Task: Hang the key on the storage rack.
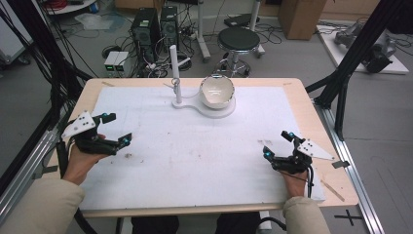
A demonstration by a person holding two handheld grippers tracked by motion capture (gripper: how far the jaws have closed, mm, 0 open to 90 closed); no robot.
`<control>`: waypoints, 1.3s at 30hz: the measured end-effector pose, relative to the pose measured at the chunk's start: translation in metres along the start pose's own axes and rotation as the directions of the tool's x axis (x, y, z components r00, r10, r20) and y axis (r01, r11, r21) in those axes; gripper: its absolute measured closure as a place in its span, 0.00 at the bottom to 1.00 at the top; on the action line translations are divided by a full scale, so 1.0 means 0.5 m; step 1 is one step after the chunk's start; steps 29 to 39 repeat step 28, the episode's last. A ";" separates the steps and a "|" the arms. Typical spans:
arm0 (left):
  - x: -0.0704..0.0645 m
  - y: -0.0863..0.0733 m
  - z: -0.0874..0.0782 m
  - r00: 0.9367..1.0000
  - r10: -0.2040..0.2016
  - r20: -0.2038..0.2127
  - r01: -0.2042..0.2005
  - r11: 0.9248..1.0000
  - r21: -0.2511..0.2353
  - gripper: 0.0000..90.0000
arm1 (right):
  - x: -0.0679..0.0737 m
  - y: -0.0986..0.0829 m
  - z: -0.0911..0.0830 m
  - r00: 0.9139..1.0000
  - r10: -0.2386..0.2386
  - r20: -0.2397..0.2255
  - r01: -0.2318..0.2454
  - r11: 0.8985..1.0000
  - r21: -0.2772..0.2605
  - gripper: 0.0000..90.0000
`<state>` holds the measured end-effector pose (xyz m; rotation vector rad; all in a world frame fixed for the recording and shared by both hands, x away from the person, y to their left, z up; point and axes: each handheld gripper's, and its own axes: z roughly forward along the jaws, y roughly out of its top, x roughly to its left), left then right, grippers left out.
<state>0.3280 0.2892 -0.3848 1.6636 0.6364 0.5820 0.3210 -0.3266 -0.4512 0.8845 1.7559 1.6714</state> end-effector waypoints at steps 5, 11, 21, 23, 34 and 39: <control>-0.026 -0.044 -0.039 1.000 0.011 -0.028 -0.013 0.998 -0.069 0.02 | -0.001 0.000 0.000 1.000 0.000 0.000 0.000 1.000 -0.004 0.01; -0.048 -0.122 -0.067 0.993 -0.105 -0.049 0.098 0.985 -0.139 0.02 | 0.000 0.000 0.000 1.000 0.003 0.003 -0.003 1.000 0.001 0.01; -0.069 -0.149 -0.077 0.986 -0.057 -0.159 0.031 0.986 -0.163 0.02 | 0.001 0.000 0.000 1.000 -0.003 0.001 0.003 1.000 0.002 0.01; -0.069 -0.151 -0.081 0.985 -0.064 -0.162 0.032 0.982 -0.188 0.02 | 0.001 0.000 0.000 1.000 -0.002 0.003 0.002 1.000 0.002 0.01; -0.071 -0.151 -0.080 0.984 -0.058 -0.170 0.026 0.982 -0.187 0.02 | 0.001 0.000 0.000 1.000 -0.004 0.005 0.004 1.000 0.006 0.01; -0.071 -0.151 -0.080 0.984 -0.058 -0.170 0.026 0.982 -0.187 0.02 | 0.001 0.000 0.000 1.000 -0.004 0.005 0.004 1.000 0.006 0.01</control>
